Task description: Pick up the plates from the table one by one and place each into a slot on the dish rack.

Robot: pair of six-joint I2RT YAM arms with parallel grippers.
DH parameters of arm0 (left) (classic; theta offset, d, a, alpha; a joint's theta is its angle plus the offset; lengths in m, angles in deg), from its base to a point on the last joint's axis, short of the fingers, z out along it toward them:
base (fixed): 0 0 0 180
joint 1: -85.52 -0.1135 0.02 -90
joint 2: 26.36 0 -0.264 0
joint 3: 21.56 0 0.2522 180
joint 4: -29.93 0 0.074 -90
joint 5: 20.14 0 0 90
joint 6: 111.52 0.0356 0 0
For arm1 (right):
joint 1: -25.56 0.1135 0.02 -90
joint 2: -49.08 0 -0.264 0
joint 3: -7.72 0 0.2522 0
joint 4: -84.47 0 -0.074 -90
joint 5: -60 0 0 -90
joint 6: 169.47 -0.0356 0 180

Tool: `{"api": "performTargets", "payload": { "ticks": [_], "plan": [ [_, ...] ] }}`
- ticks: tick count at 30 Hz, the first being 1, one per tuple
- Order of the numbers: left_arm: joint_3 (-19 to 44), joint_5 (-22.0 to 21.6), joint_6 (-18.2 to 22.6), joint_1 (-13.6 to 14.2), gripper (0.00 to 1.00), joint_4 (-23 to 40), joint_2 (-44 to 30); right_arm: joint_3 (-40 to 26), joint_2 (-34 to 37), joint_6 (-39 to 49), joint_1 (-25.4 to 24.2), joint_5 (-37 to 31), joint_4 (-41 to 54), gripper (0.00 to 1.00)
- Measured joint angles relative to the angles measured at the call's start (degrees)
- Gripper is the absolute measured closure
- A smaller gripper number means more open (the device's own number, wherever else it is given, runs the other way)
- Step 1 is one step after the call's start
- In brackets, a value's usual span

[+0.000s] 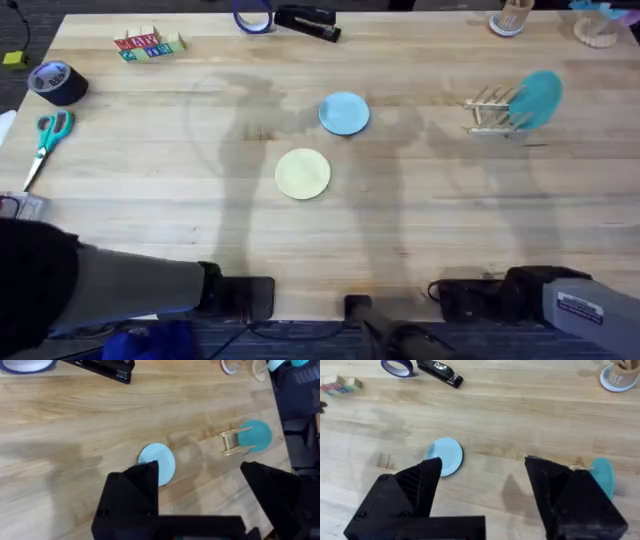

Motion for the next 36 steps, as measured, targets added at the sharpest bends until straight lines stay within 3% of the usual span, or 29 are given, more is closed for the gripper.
{"api": "performTargets", "payload": {
  "ticks": [4,6,10,12,17,21,36],
  "plan": [
    [0.0,0.4,-2.7,0.3,0.021,-0.1,-0.4,0.0,0.0,0.0,0.0,0.0,0.0,0.006],
    [0.1,0.6,-3.3,0.6,0.149,-0.4,-1.0,0.0,0.0,0.0,0.0,0.0,0.0,0.006],
    [0.1,0.5,-4.0,1.6,0.734,-0.4,-3.4,0.0,0.0,0.0,0.0,0.0,0.0,0.006],
    [0.1,0.5,-4.7,1.7,0.931,-0.2,-4.9,0.0,0.0,0.0,0.0,0.0,0.0,0.006],
    [0.1,0.7,-9.0,1.8,0.959,0.7,-8.7,0.0,0.0,0.0,0.0,0.0,0.0,0.005],
    [0.1,3.7,-8.3,1.8,0.959,0.7,-10.7,0.0,0.0,0.0,0.0,0.0,0.0,0.005],
    [0.1,21.2,12.8,2.0,0.96,1.0,-18.5,0.0,0.0,0.0,0.0,0.0,0.0,0.005]
  ]
}}
